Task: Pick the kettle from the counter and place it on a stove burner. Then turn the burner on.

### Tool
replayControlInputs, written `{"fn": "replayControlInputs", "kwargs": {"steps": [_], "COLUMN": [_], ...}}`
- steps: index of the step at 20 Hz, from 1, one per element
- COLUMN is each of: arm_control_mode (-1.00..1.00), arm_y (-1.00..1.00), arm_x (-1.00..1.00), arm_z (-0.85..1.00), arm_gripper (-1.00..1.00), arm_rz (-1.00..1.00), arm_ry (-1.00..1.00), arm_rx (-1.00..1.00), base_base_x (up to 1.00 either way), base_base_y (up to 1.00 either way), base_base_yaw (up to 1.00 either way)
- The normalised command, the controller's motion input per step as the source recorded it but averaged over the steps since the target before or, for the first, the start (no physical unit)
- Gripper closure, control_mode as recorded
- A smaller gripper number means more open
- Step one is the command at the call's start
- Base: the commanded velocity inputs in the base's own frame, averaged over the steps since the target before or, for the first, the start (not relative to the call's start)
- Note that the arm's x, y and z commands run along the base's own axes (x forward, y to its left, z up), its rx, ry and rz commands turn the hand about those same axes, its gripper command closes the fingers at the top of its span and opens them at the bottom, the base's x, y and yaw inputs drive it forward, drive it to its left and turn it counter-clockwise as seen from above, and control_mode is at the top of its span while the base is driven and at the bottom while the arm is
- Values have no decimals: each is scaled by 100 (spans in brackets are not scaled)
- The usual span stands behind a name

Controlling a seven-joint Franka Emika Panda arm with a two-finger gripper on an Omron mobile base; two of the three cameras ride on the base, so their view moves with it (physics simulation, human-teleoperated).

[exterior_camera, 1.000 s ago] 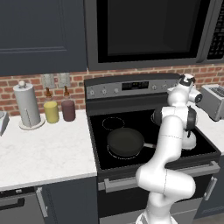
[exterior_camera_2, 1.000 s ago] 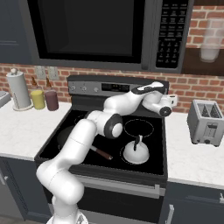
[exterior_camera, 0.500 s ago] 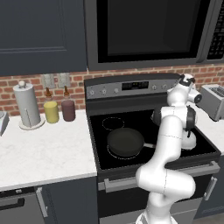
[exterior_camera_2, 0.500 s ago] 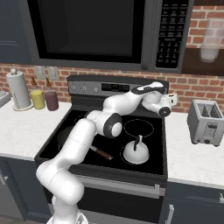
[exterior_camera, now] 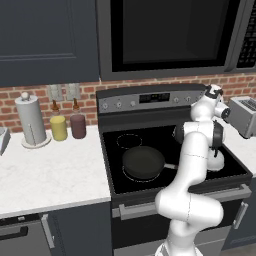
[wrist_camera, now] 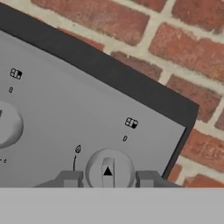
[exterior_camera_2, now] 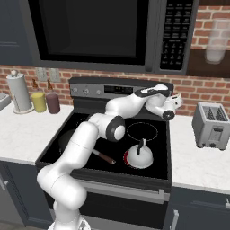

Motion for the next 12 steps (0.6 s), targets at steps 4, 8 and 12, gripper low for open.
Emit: {"fn": "replayControlInputs", "kwargs": {"steps": [4,8,12], "arm_control_mode": [-100,-100,-100], "arm_y": [0,0,0], "arm_x": [0,2,1], "arm_z": [-3,-4,-6], "arm_gripper": [100,100,100], "arm_rz": [7,9,10], "arm_ry": [0,0,0], "arm_rx": [-14,-12,-10], "base_base_x": [0,0,0], "base_base_y": [0,0,0], "base_base_yaw": [0,0,0]}}
